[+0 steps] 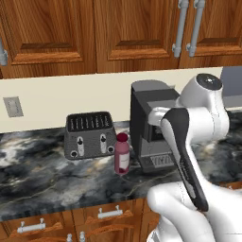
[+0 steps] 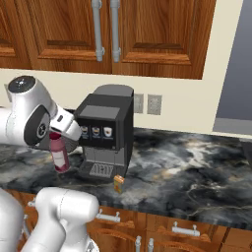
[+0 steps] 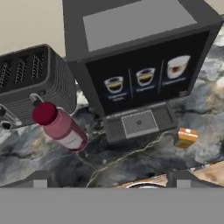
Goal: Move the drinks to the dining counter.
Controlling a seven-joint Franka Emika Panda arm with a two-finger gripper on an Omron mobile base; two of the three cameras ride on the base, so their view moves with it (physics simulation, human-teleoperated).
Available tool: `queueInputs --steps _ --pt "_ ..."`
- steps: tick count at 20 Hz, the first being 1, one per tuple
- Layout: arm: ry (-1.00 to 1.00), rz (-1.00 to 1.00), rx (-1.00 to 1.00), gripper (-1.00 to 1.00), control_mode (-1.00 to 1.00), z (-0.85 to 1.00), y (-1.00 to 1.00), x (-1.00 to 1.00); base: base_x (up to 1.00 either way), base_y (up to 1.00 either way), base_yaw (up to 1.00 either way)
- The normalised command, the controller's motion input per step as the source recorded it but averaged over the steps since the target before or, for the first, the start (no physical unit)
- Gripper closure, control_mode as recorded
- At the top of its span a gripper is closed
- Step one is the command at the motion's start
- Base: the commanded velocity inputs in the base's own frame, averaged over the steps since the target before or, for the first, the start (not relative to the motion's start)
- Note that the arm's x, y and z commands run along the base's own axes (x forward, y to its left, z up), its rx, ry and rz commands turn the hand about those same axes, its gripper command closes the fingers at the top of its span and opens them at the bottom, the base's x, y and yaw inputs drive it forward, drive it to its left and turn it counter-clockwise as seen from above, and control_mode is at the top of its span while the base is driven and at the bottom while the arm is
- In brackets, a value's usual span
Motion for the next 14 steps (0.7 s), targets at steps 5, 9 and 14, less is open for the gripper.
queueInputs --steps 5,9,14 --pt "0.00 0.00 0.24 -1.00 -1.00 -0.14 0.26 -0.51 0.00 0.00 0.00" --pt "-0.01 0.00 0.05 -1.00 -1.00 -0.09 0.48 -0.13 0.00 0.00 0.00" --pt "0.00 0.00 -0.01 -1.00 -1.00 0.00 0.50 0.00 0.00 0.00 0.00"
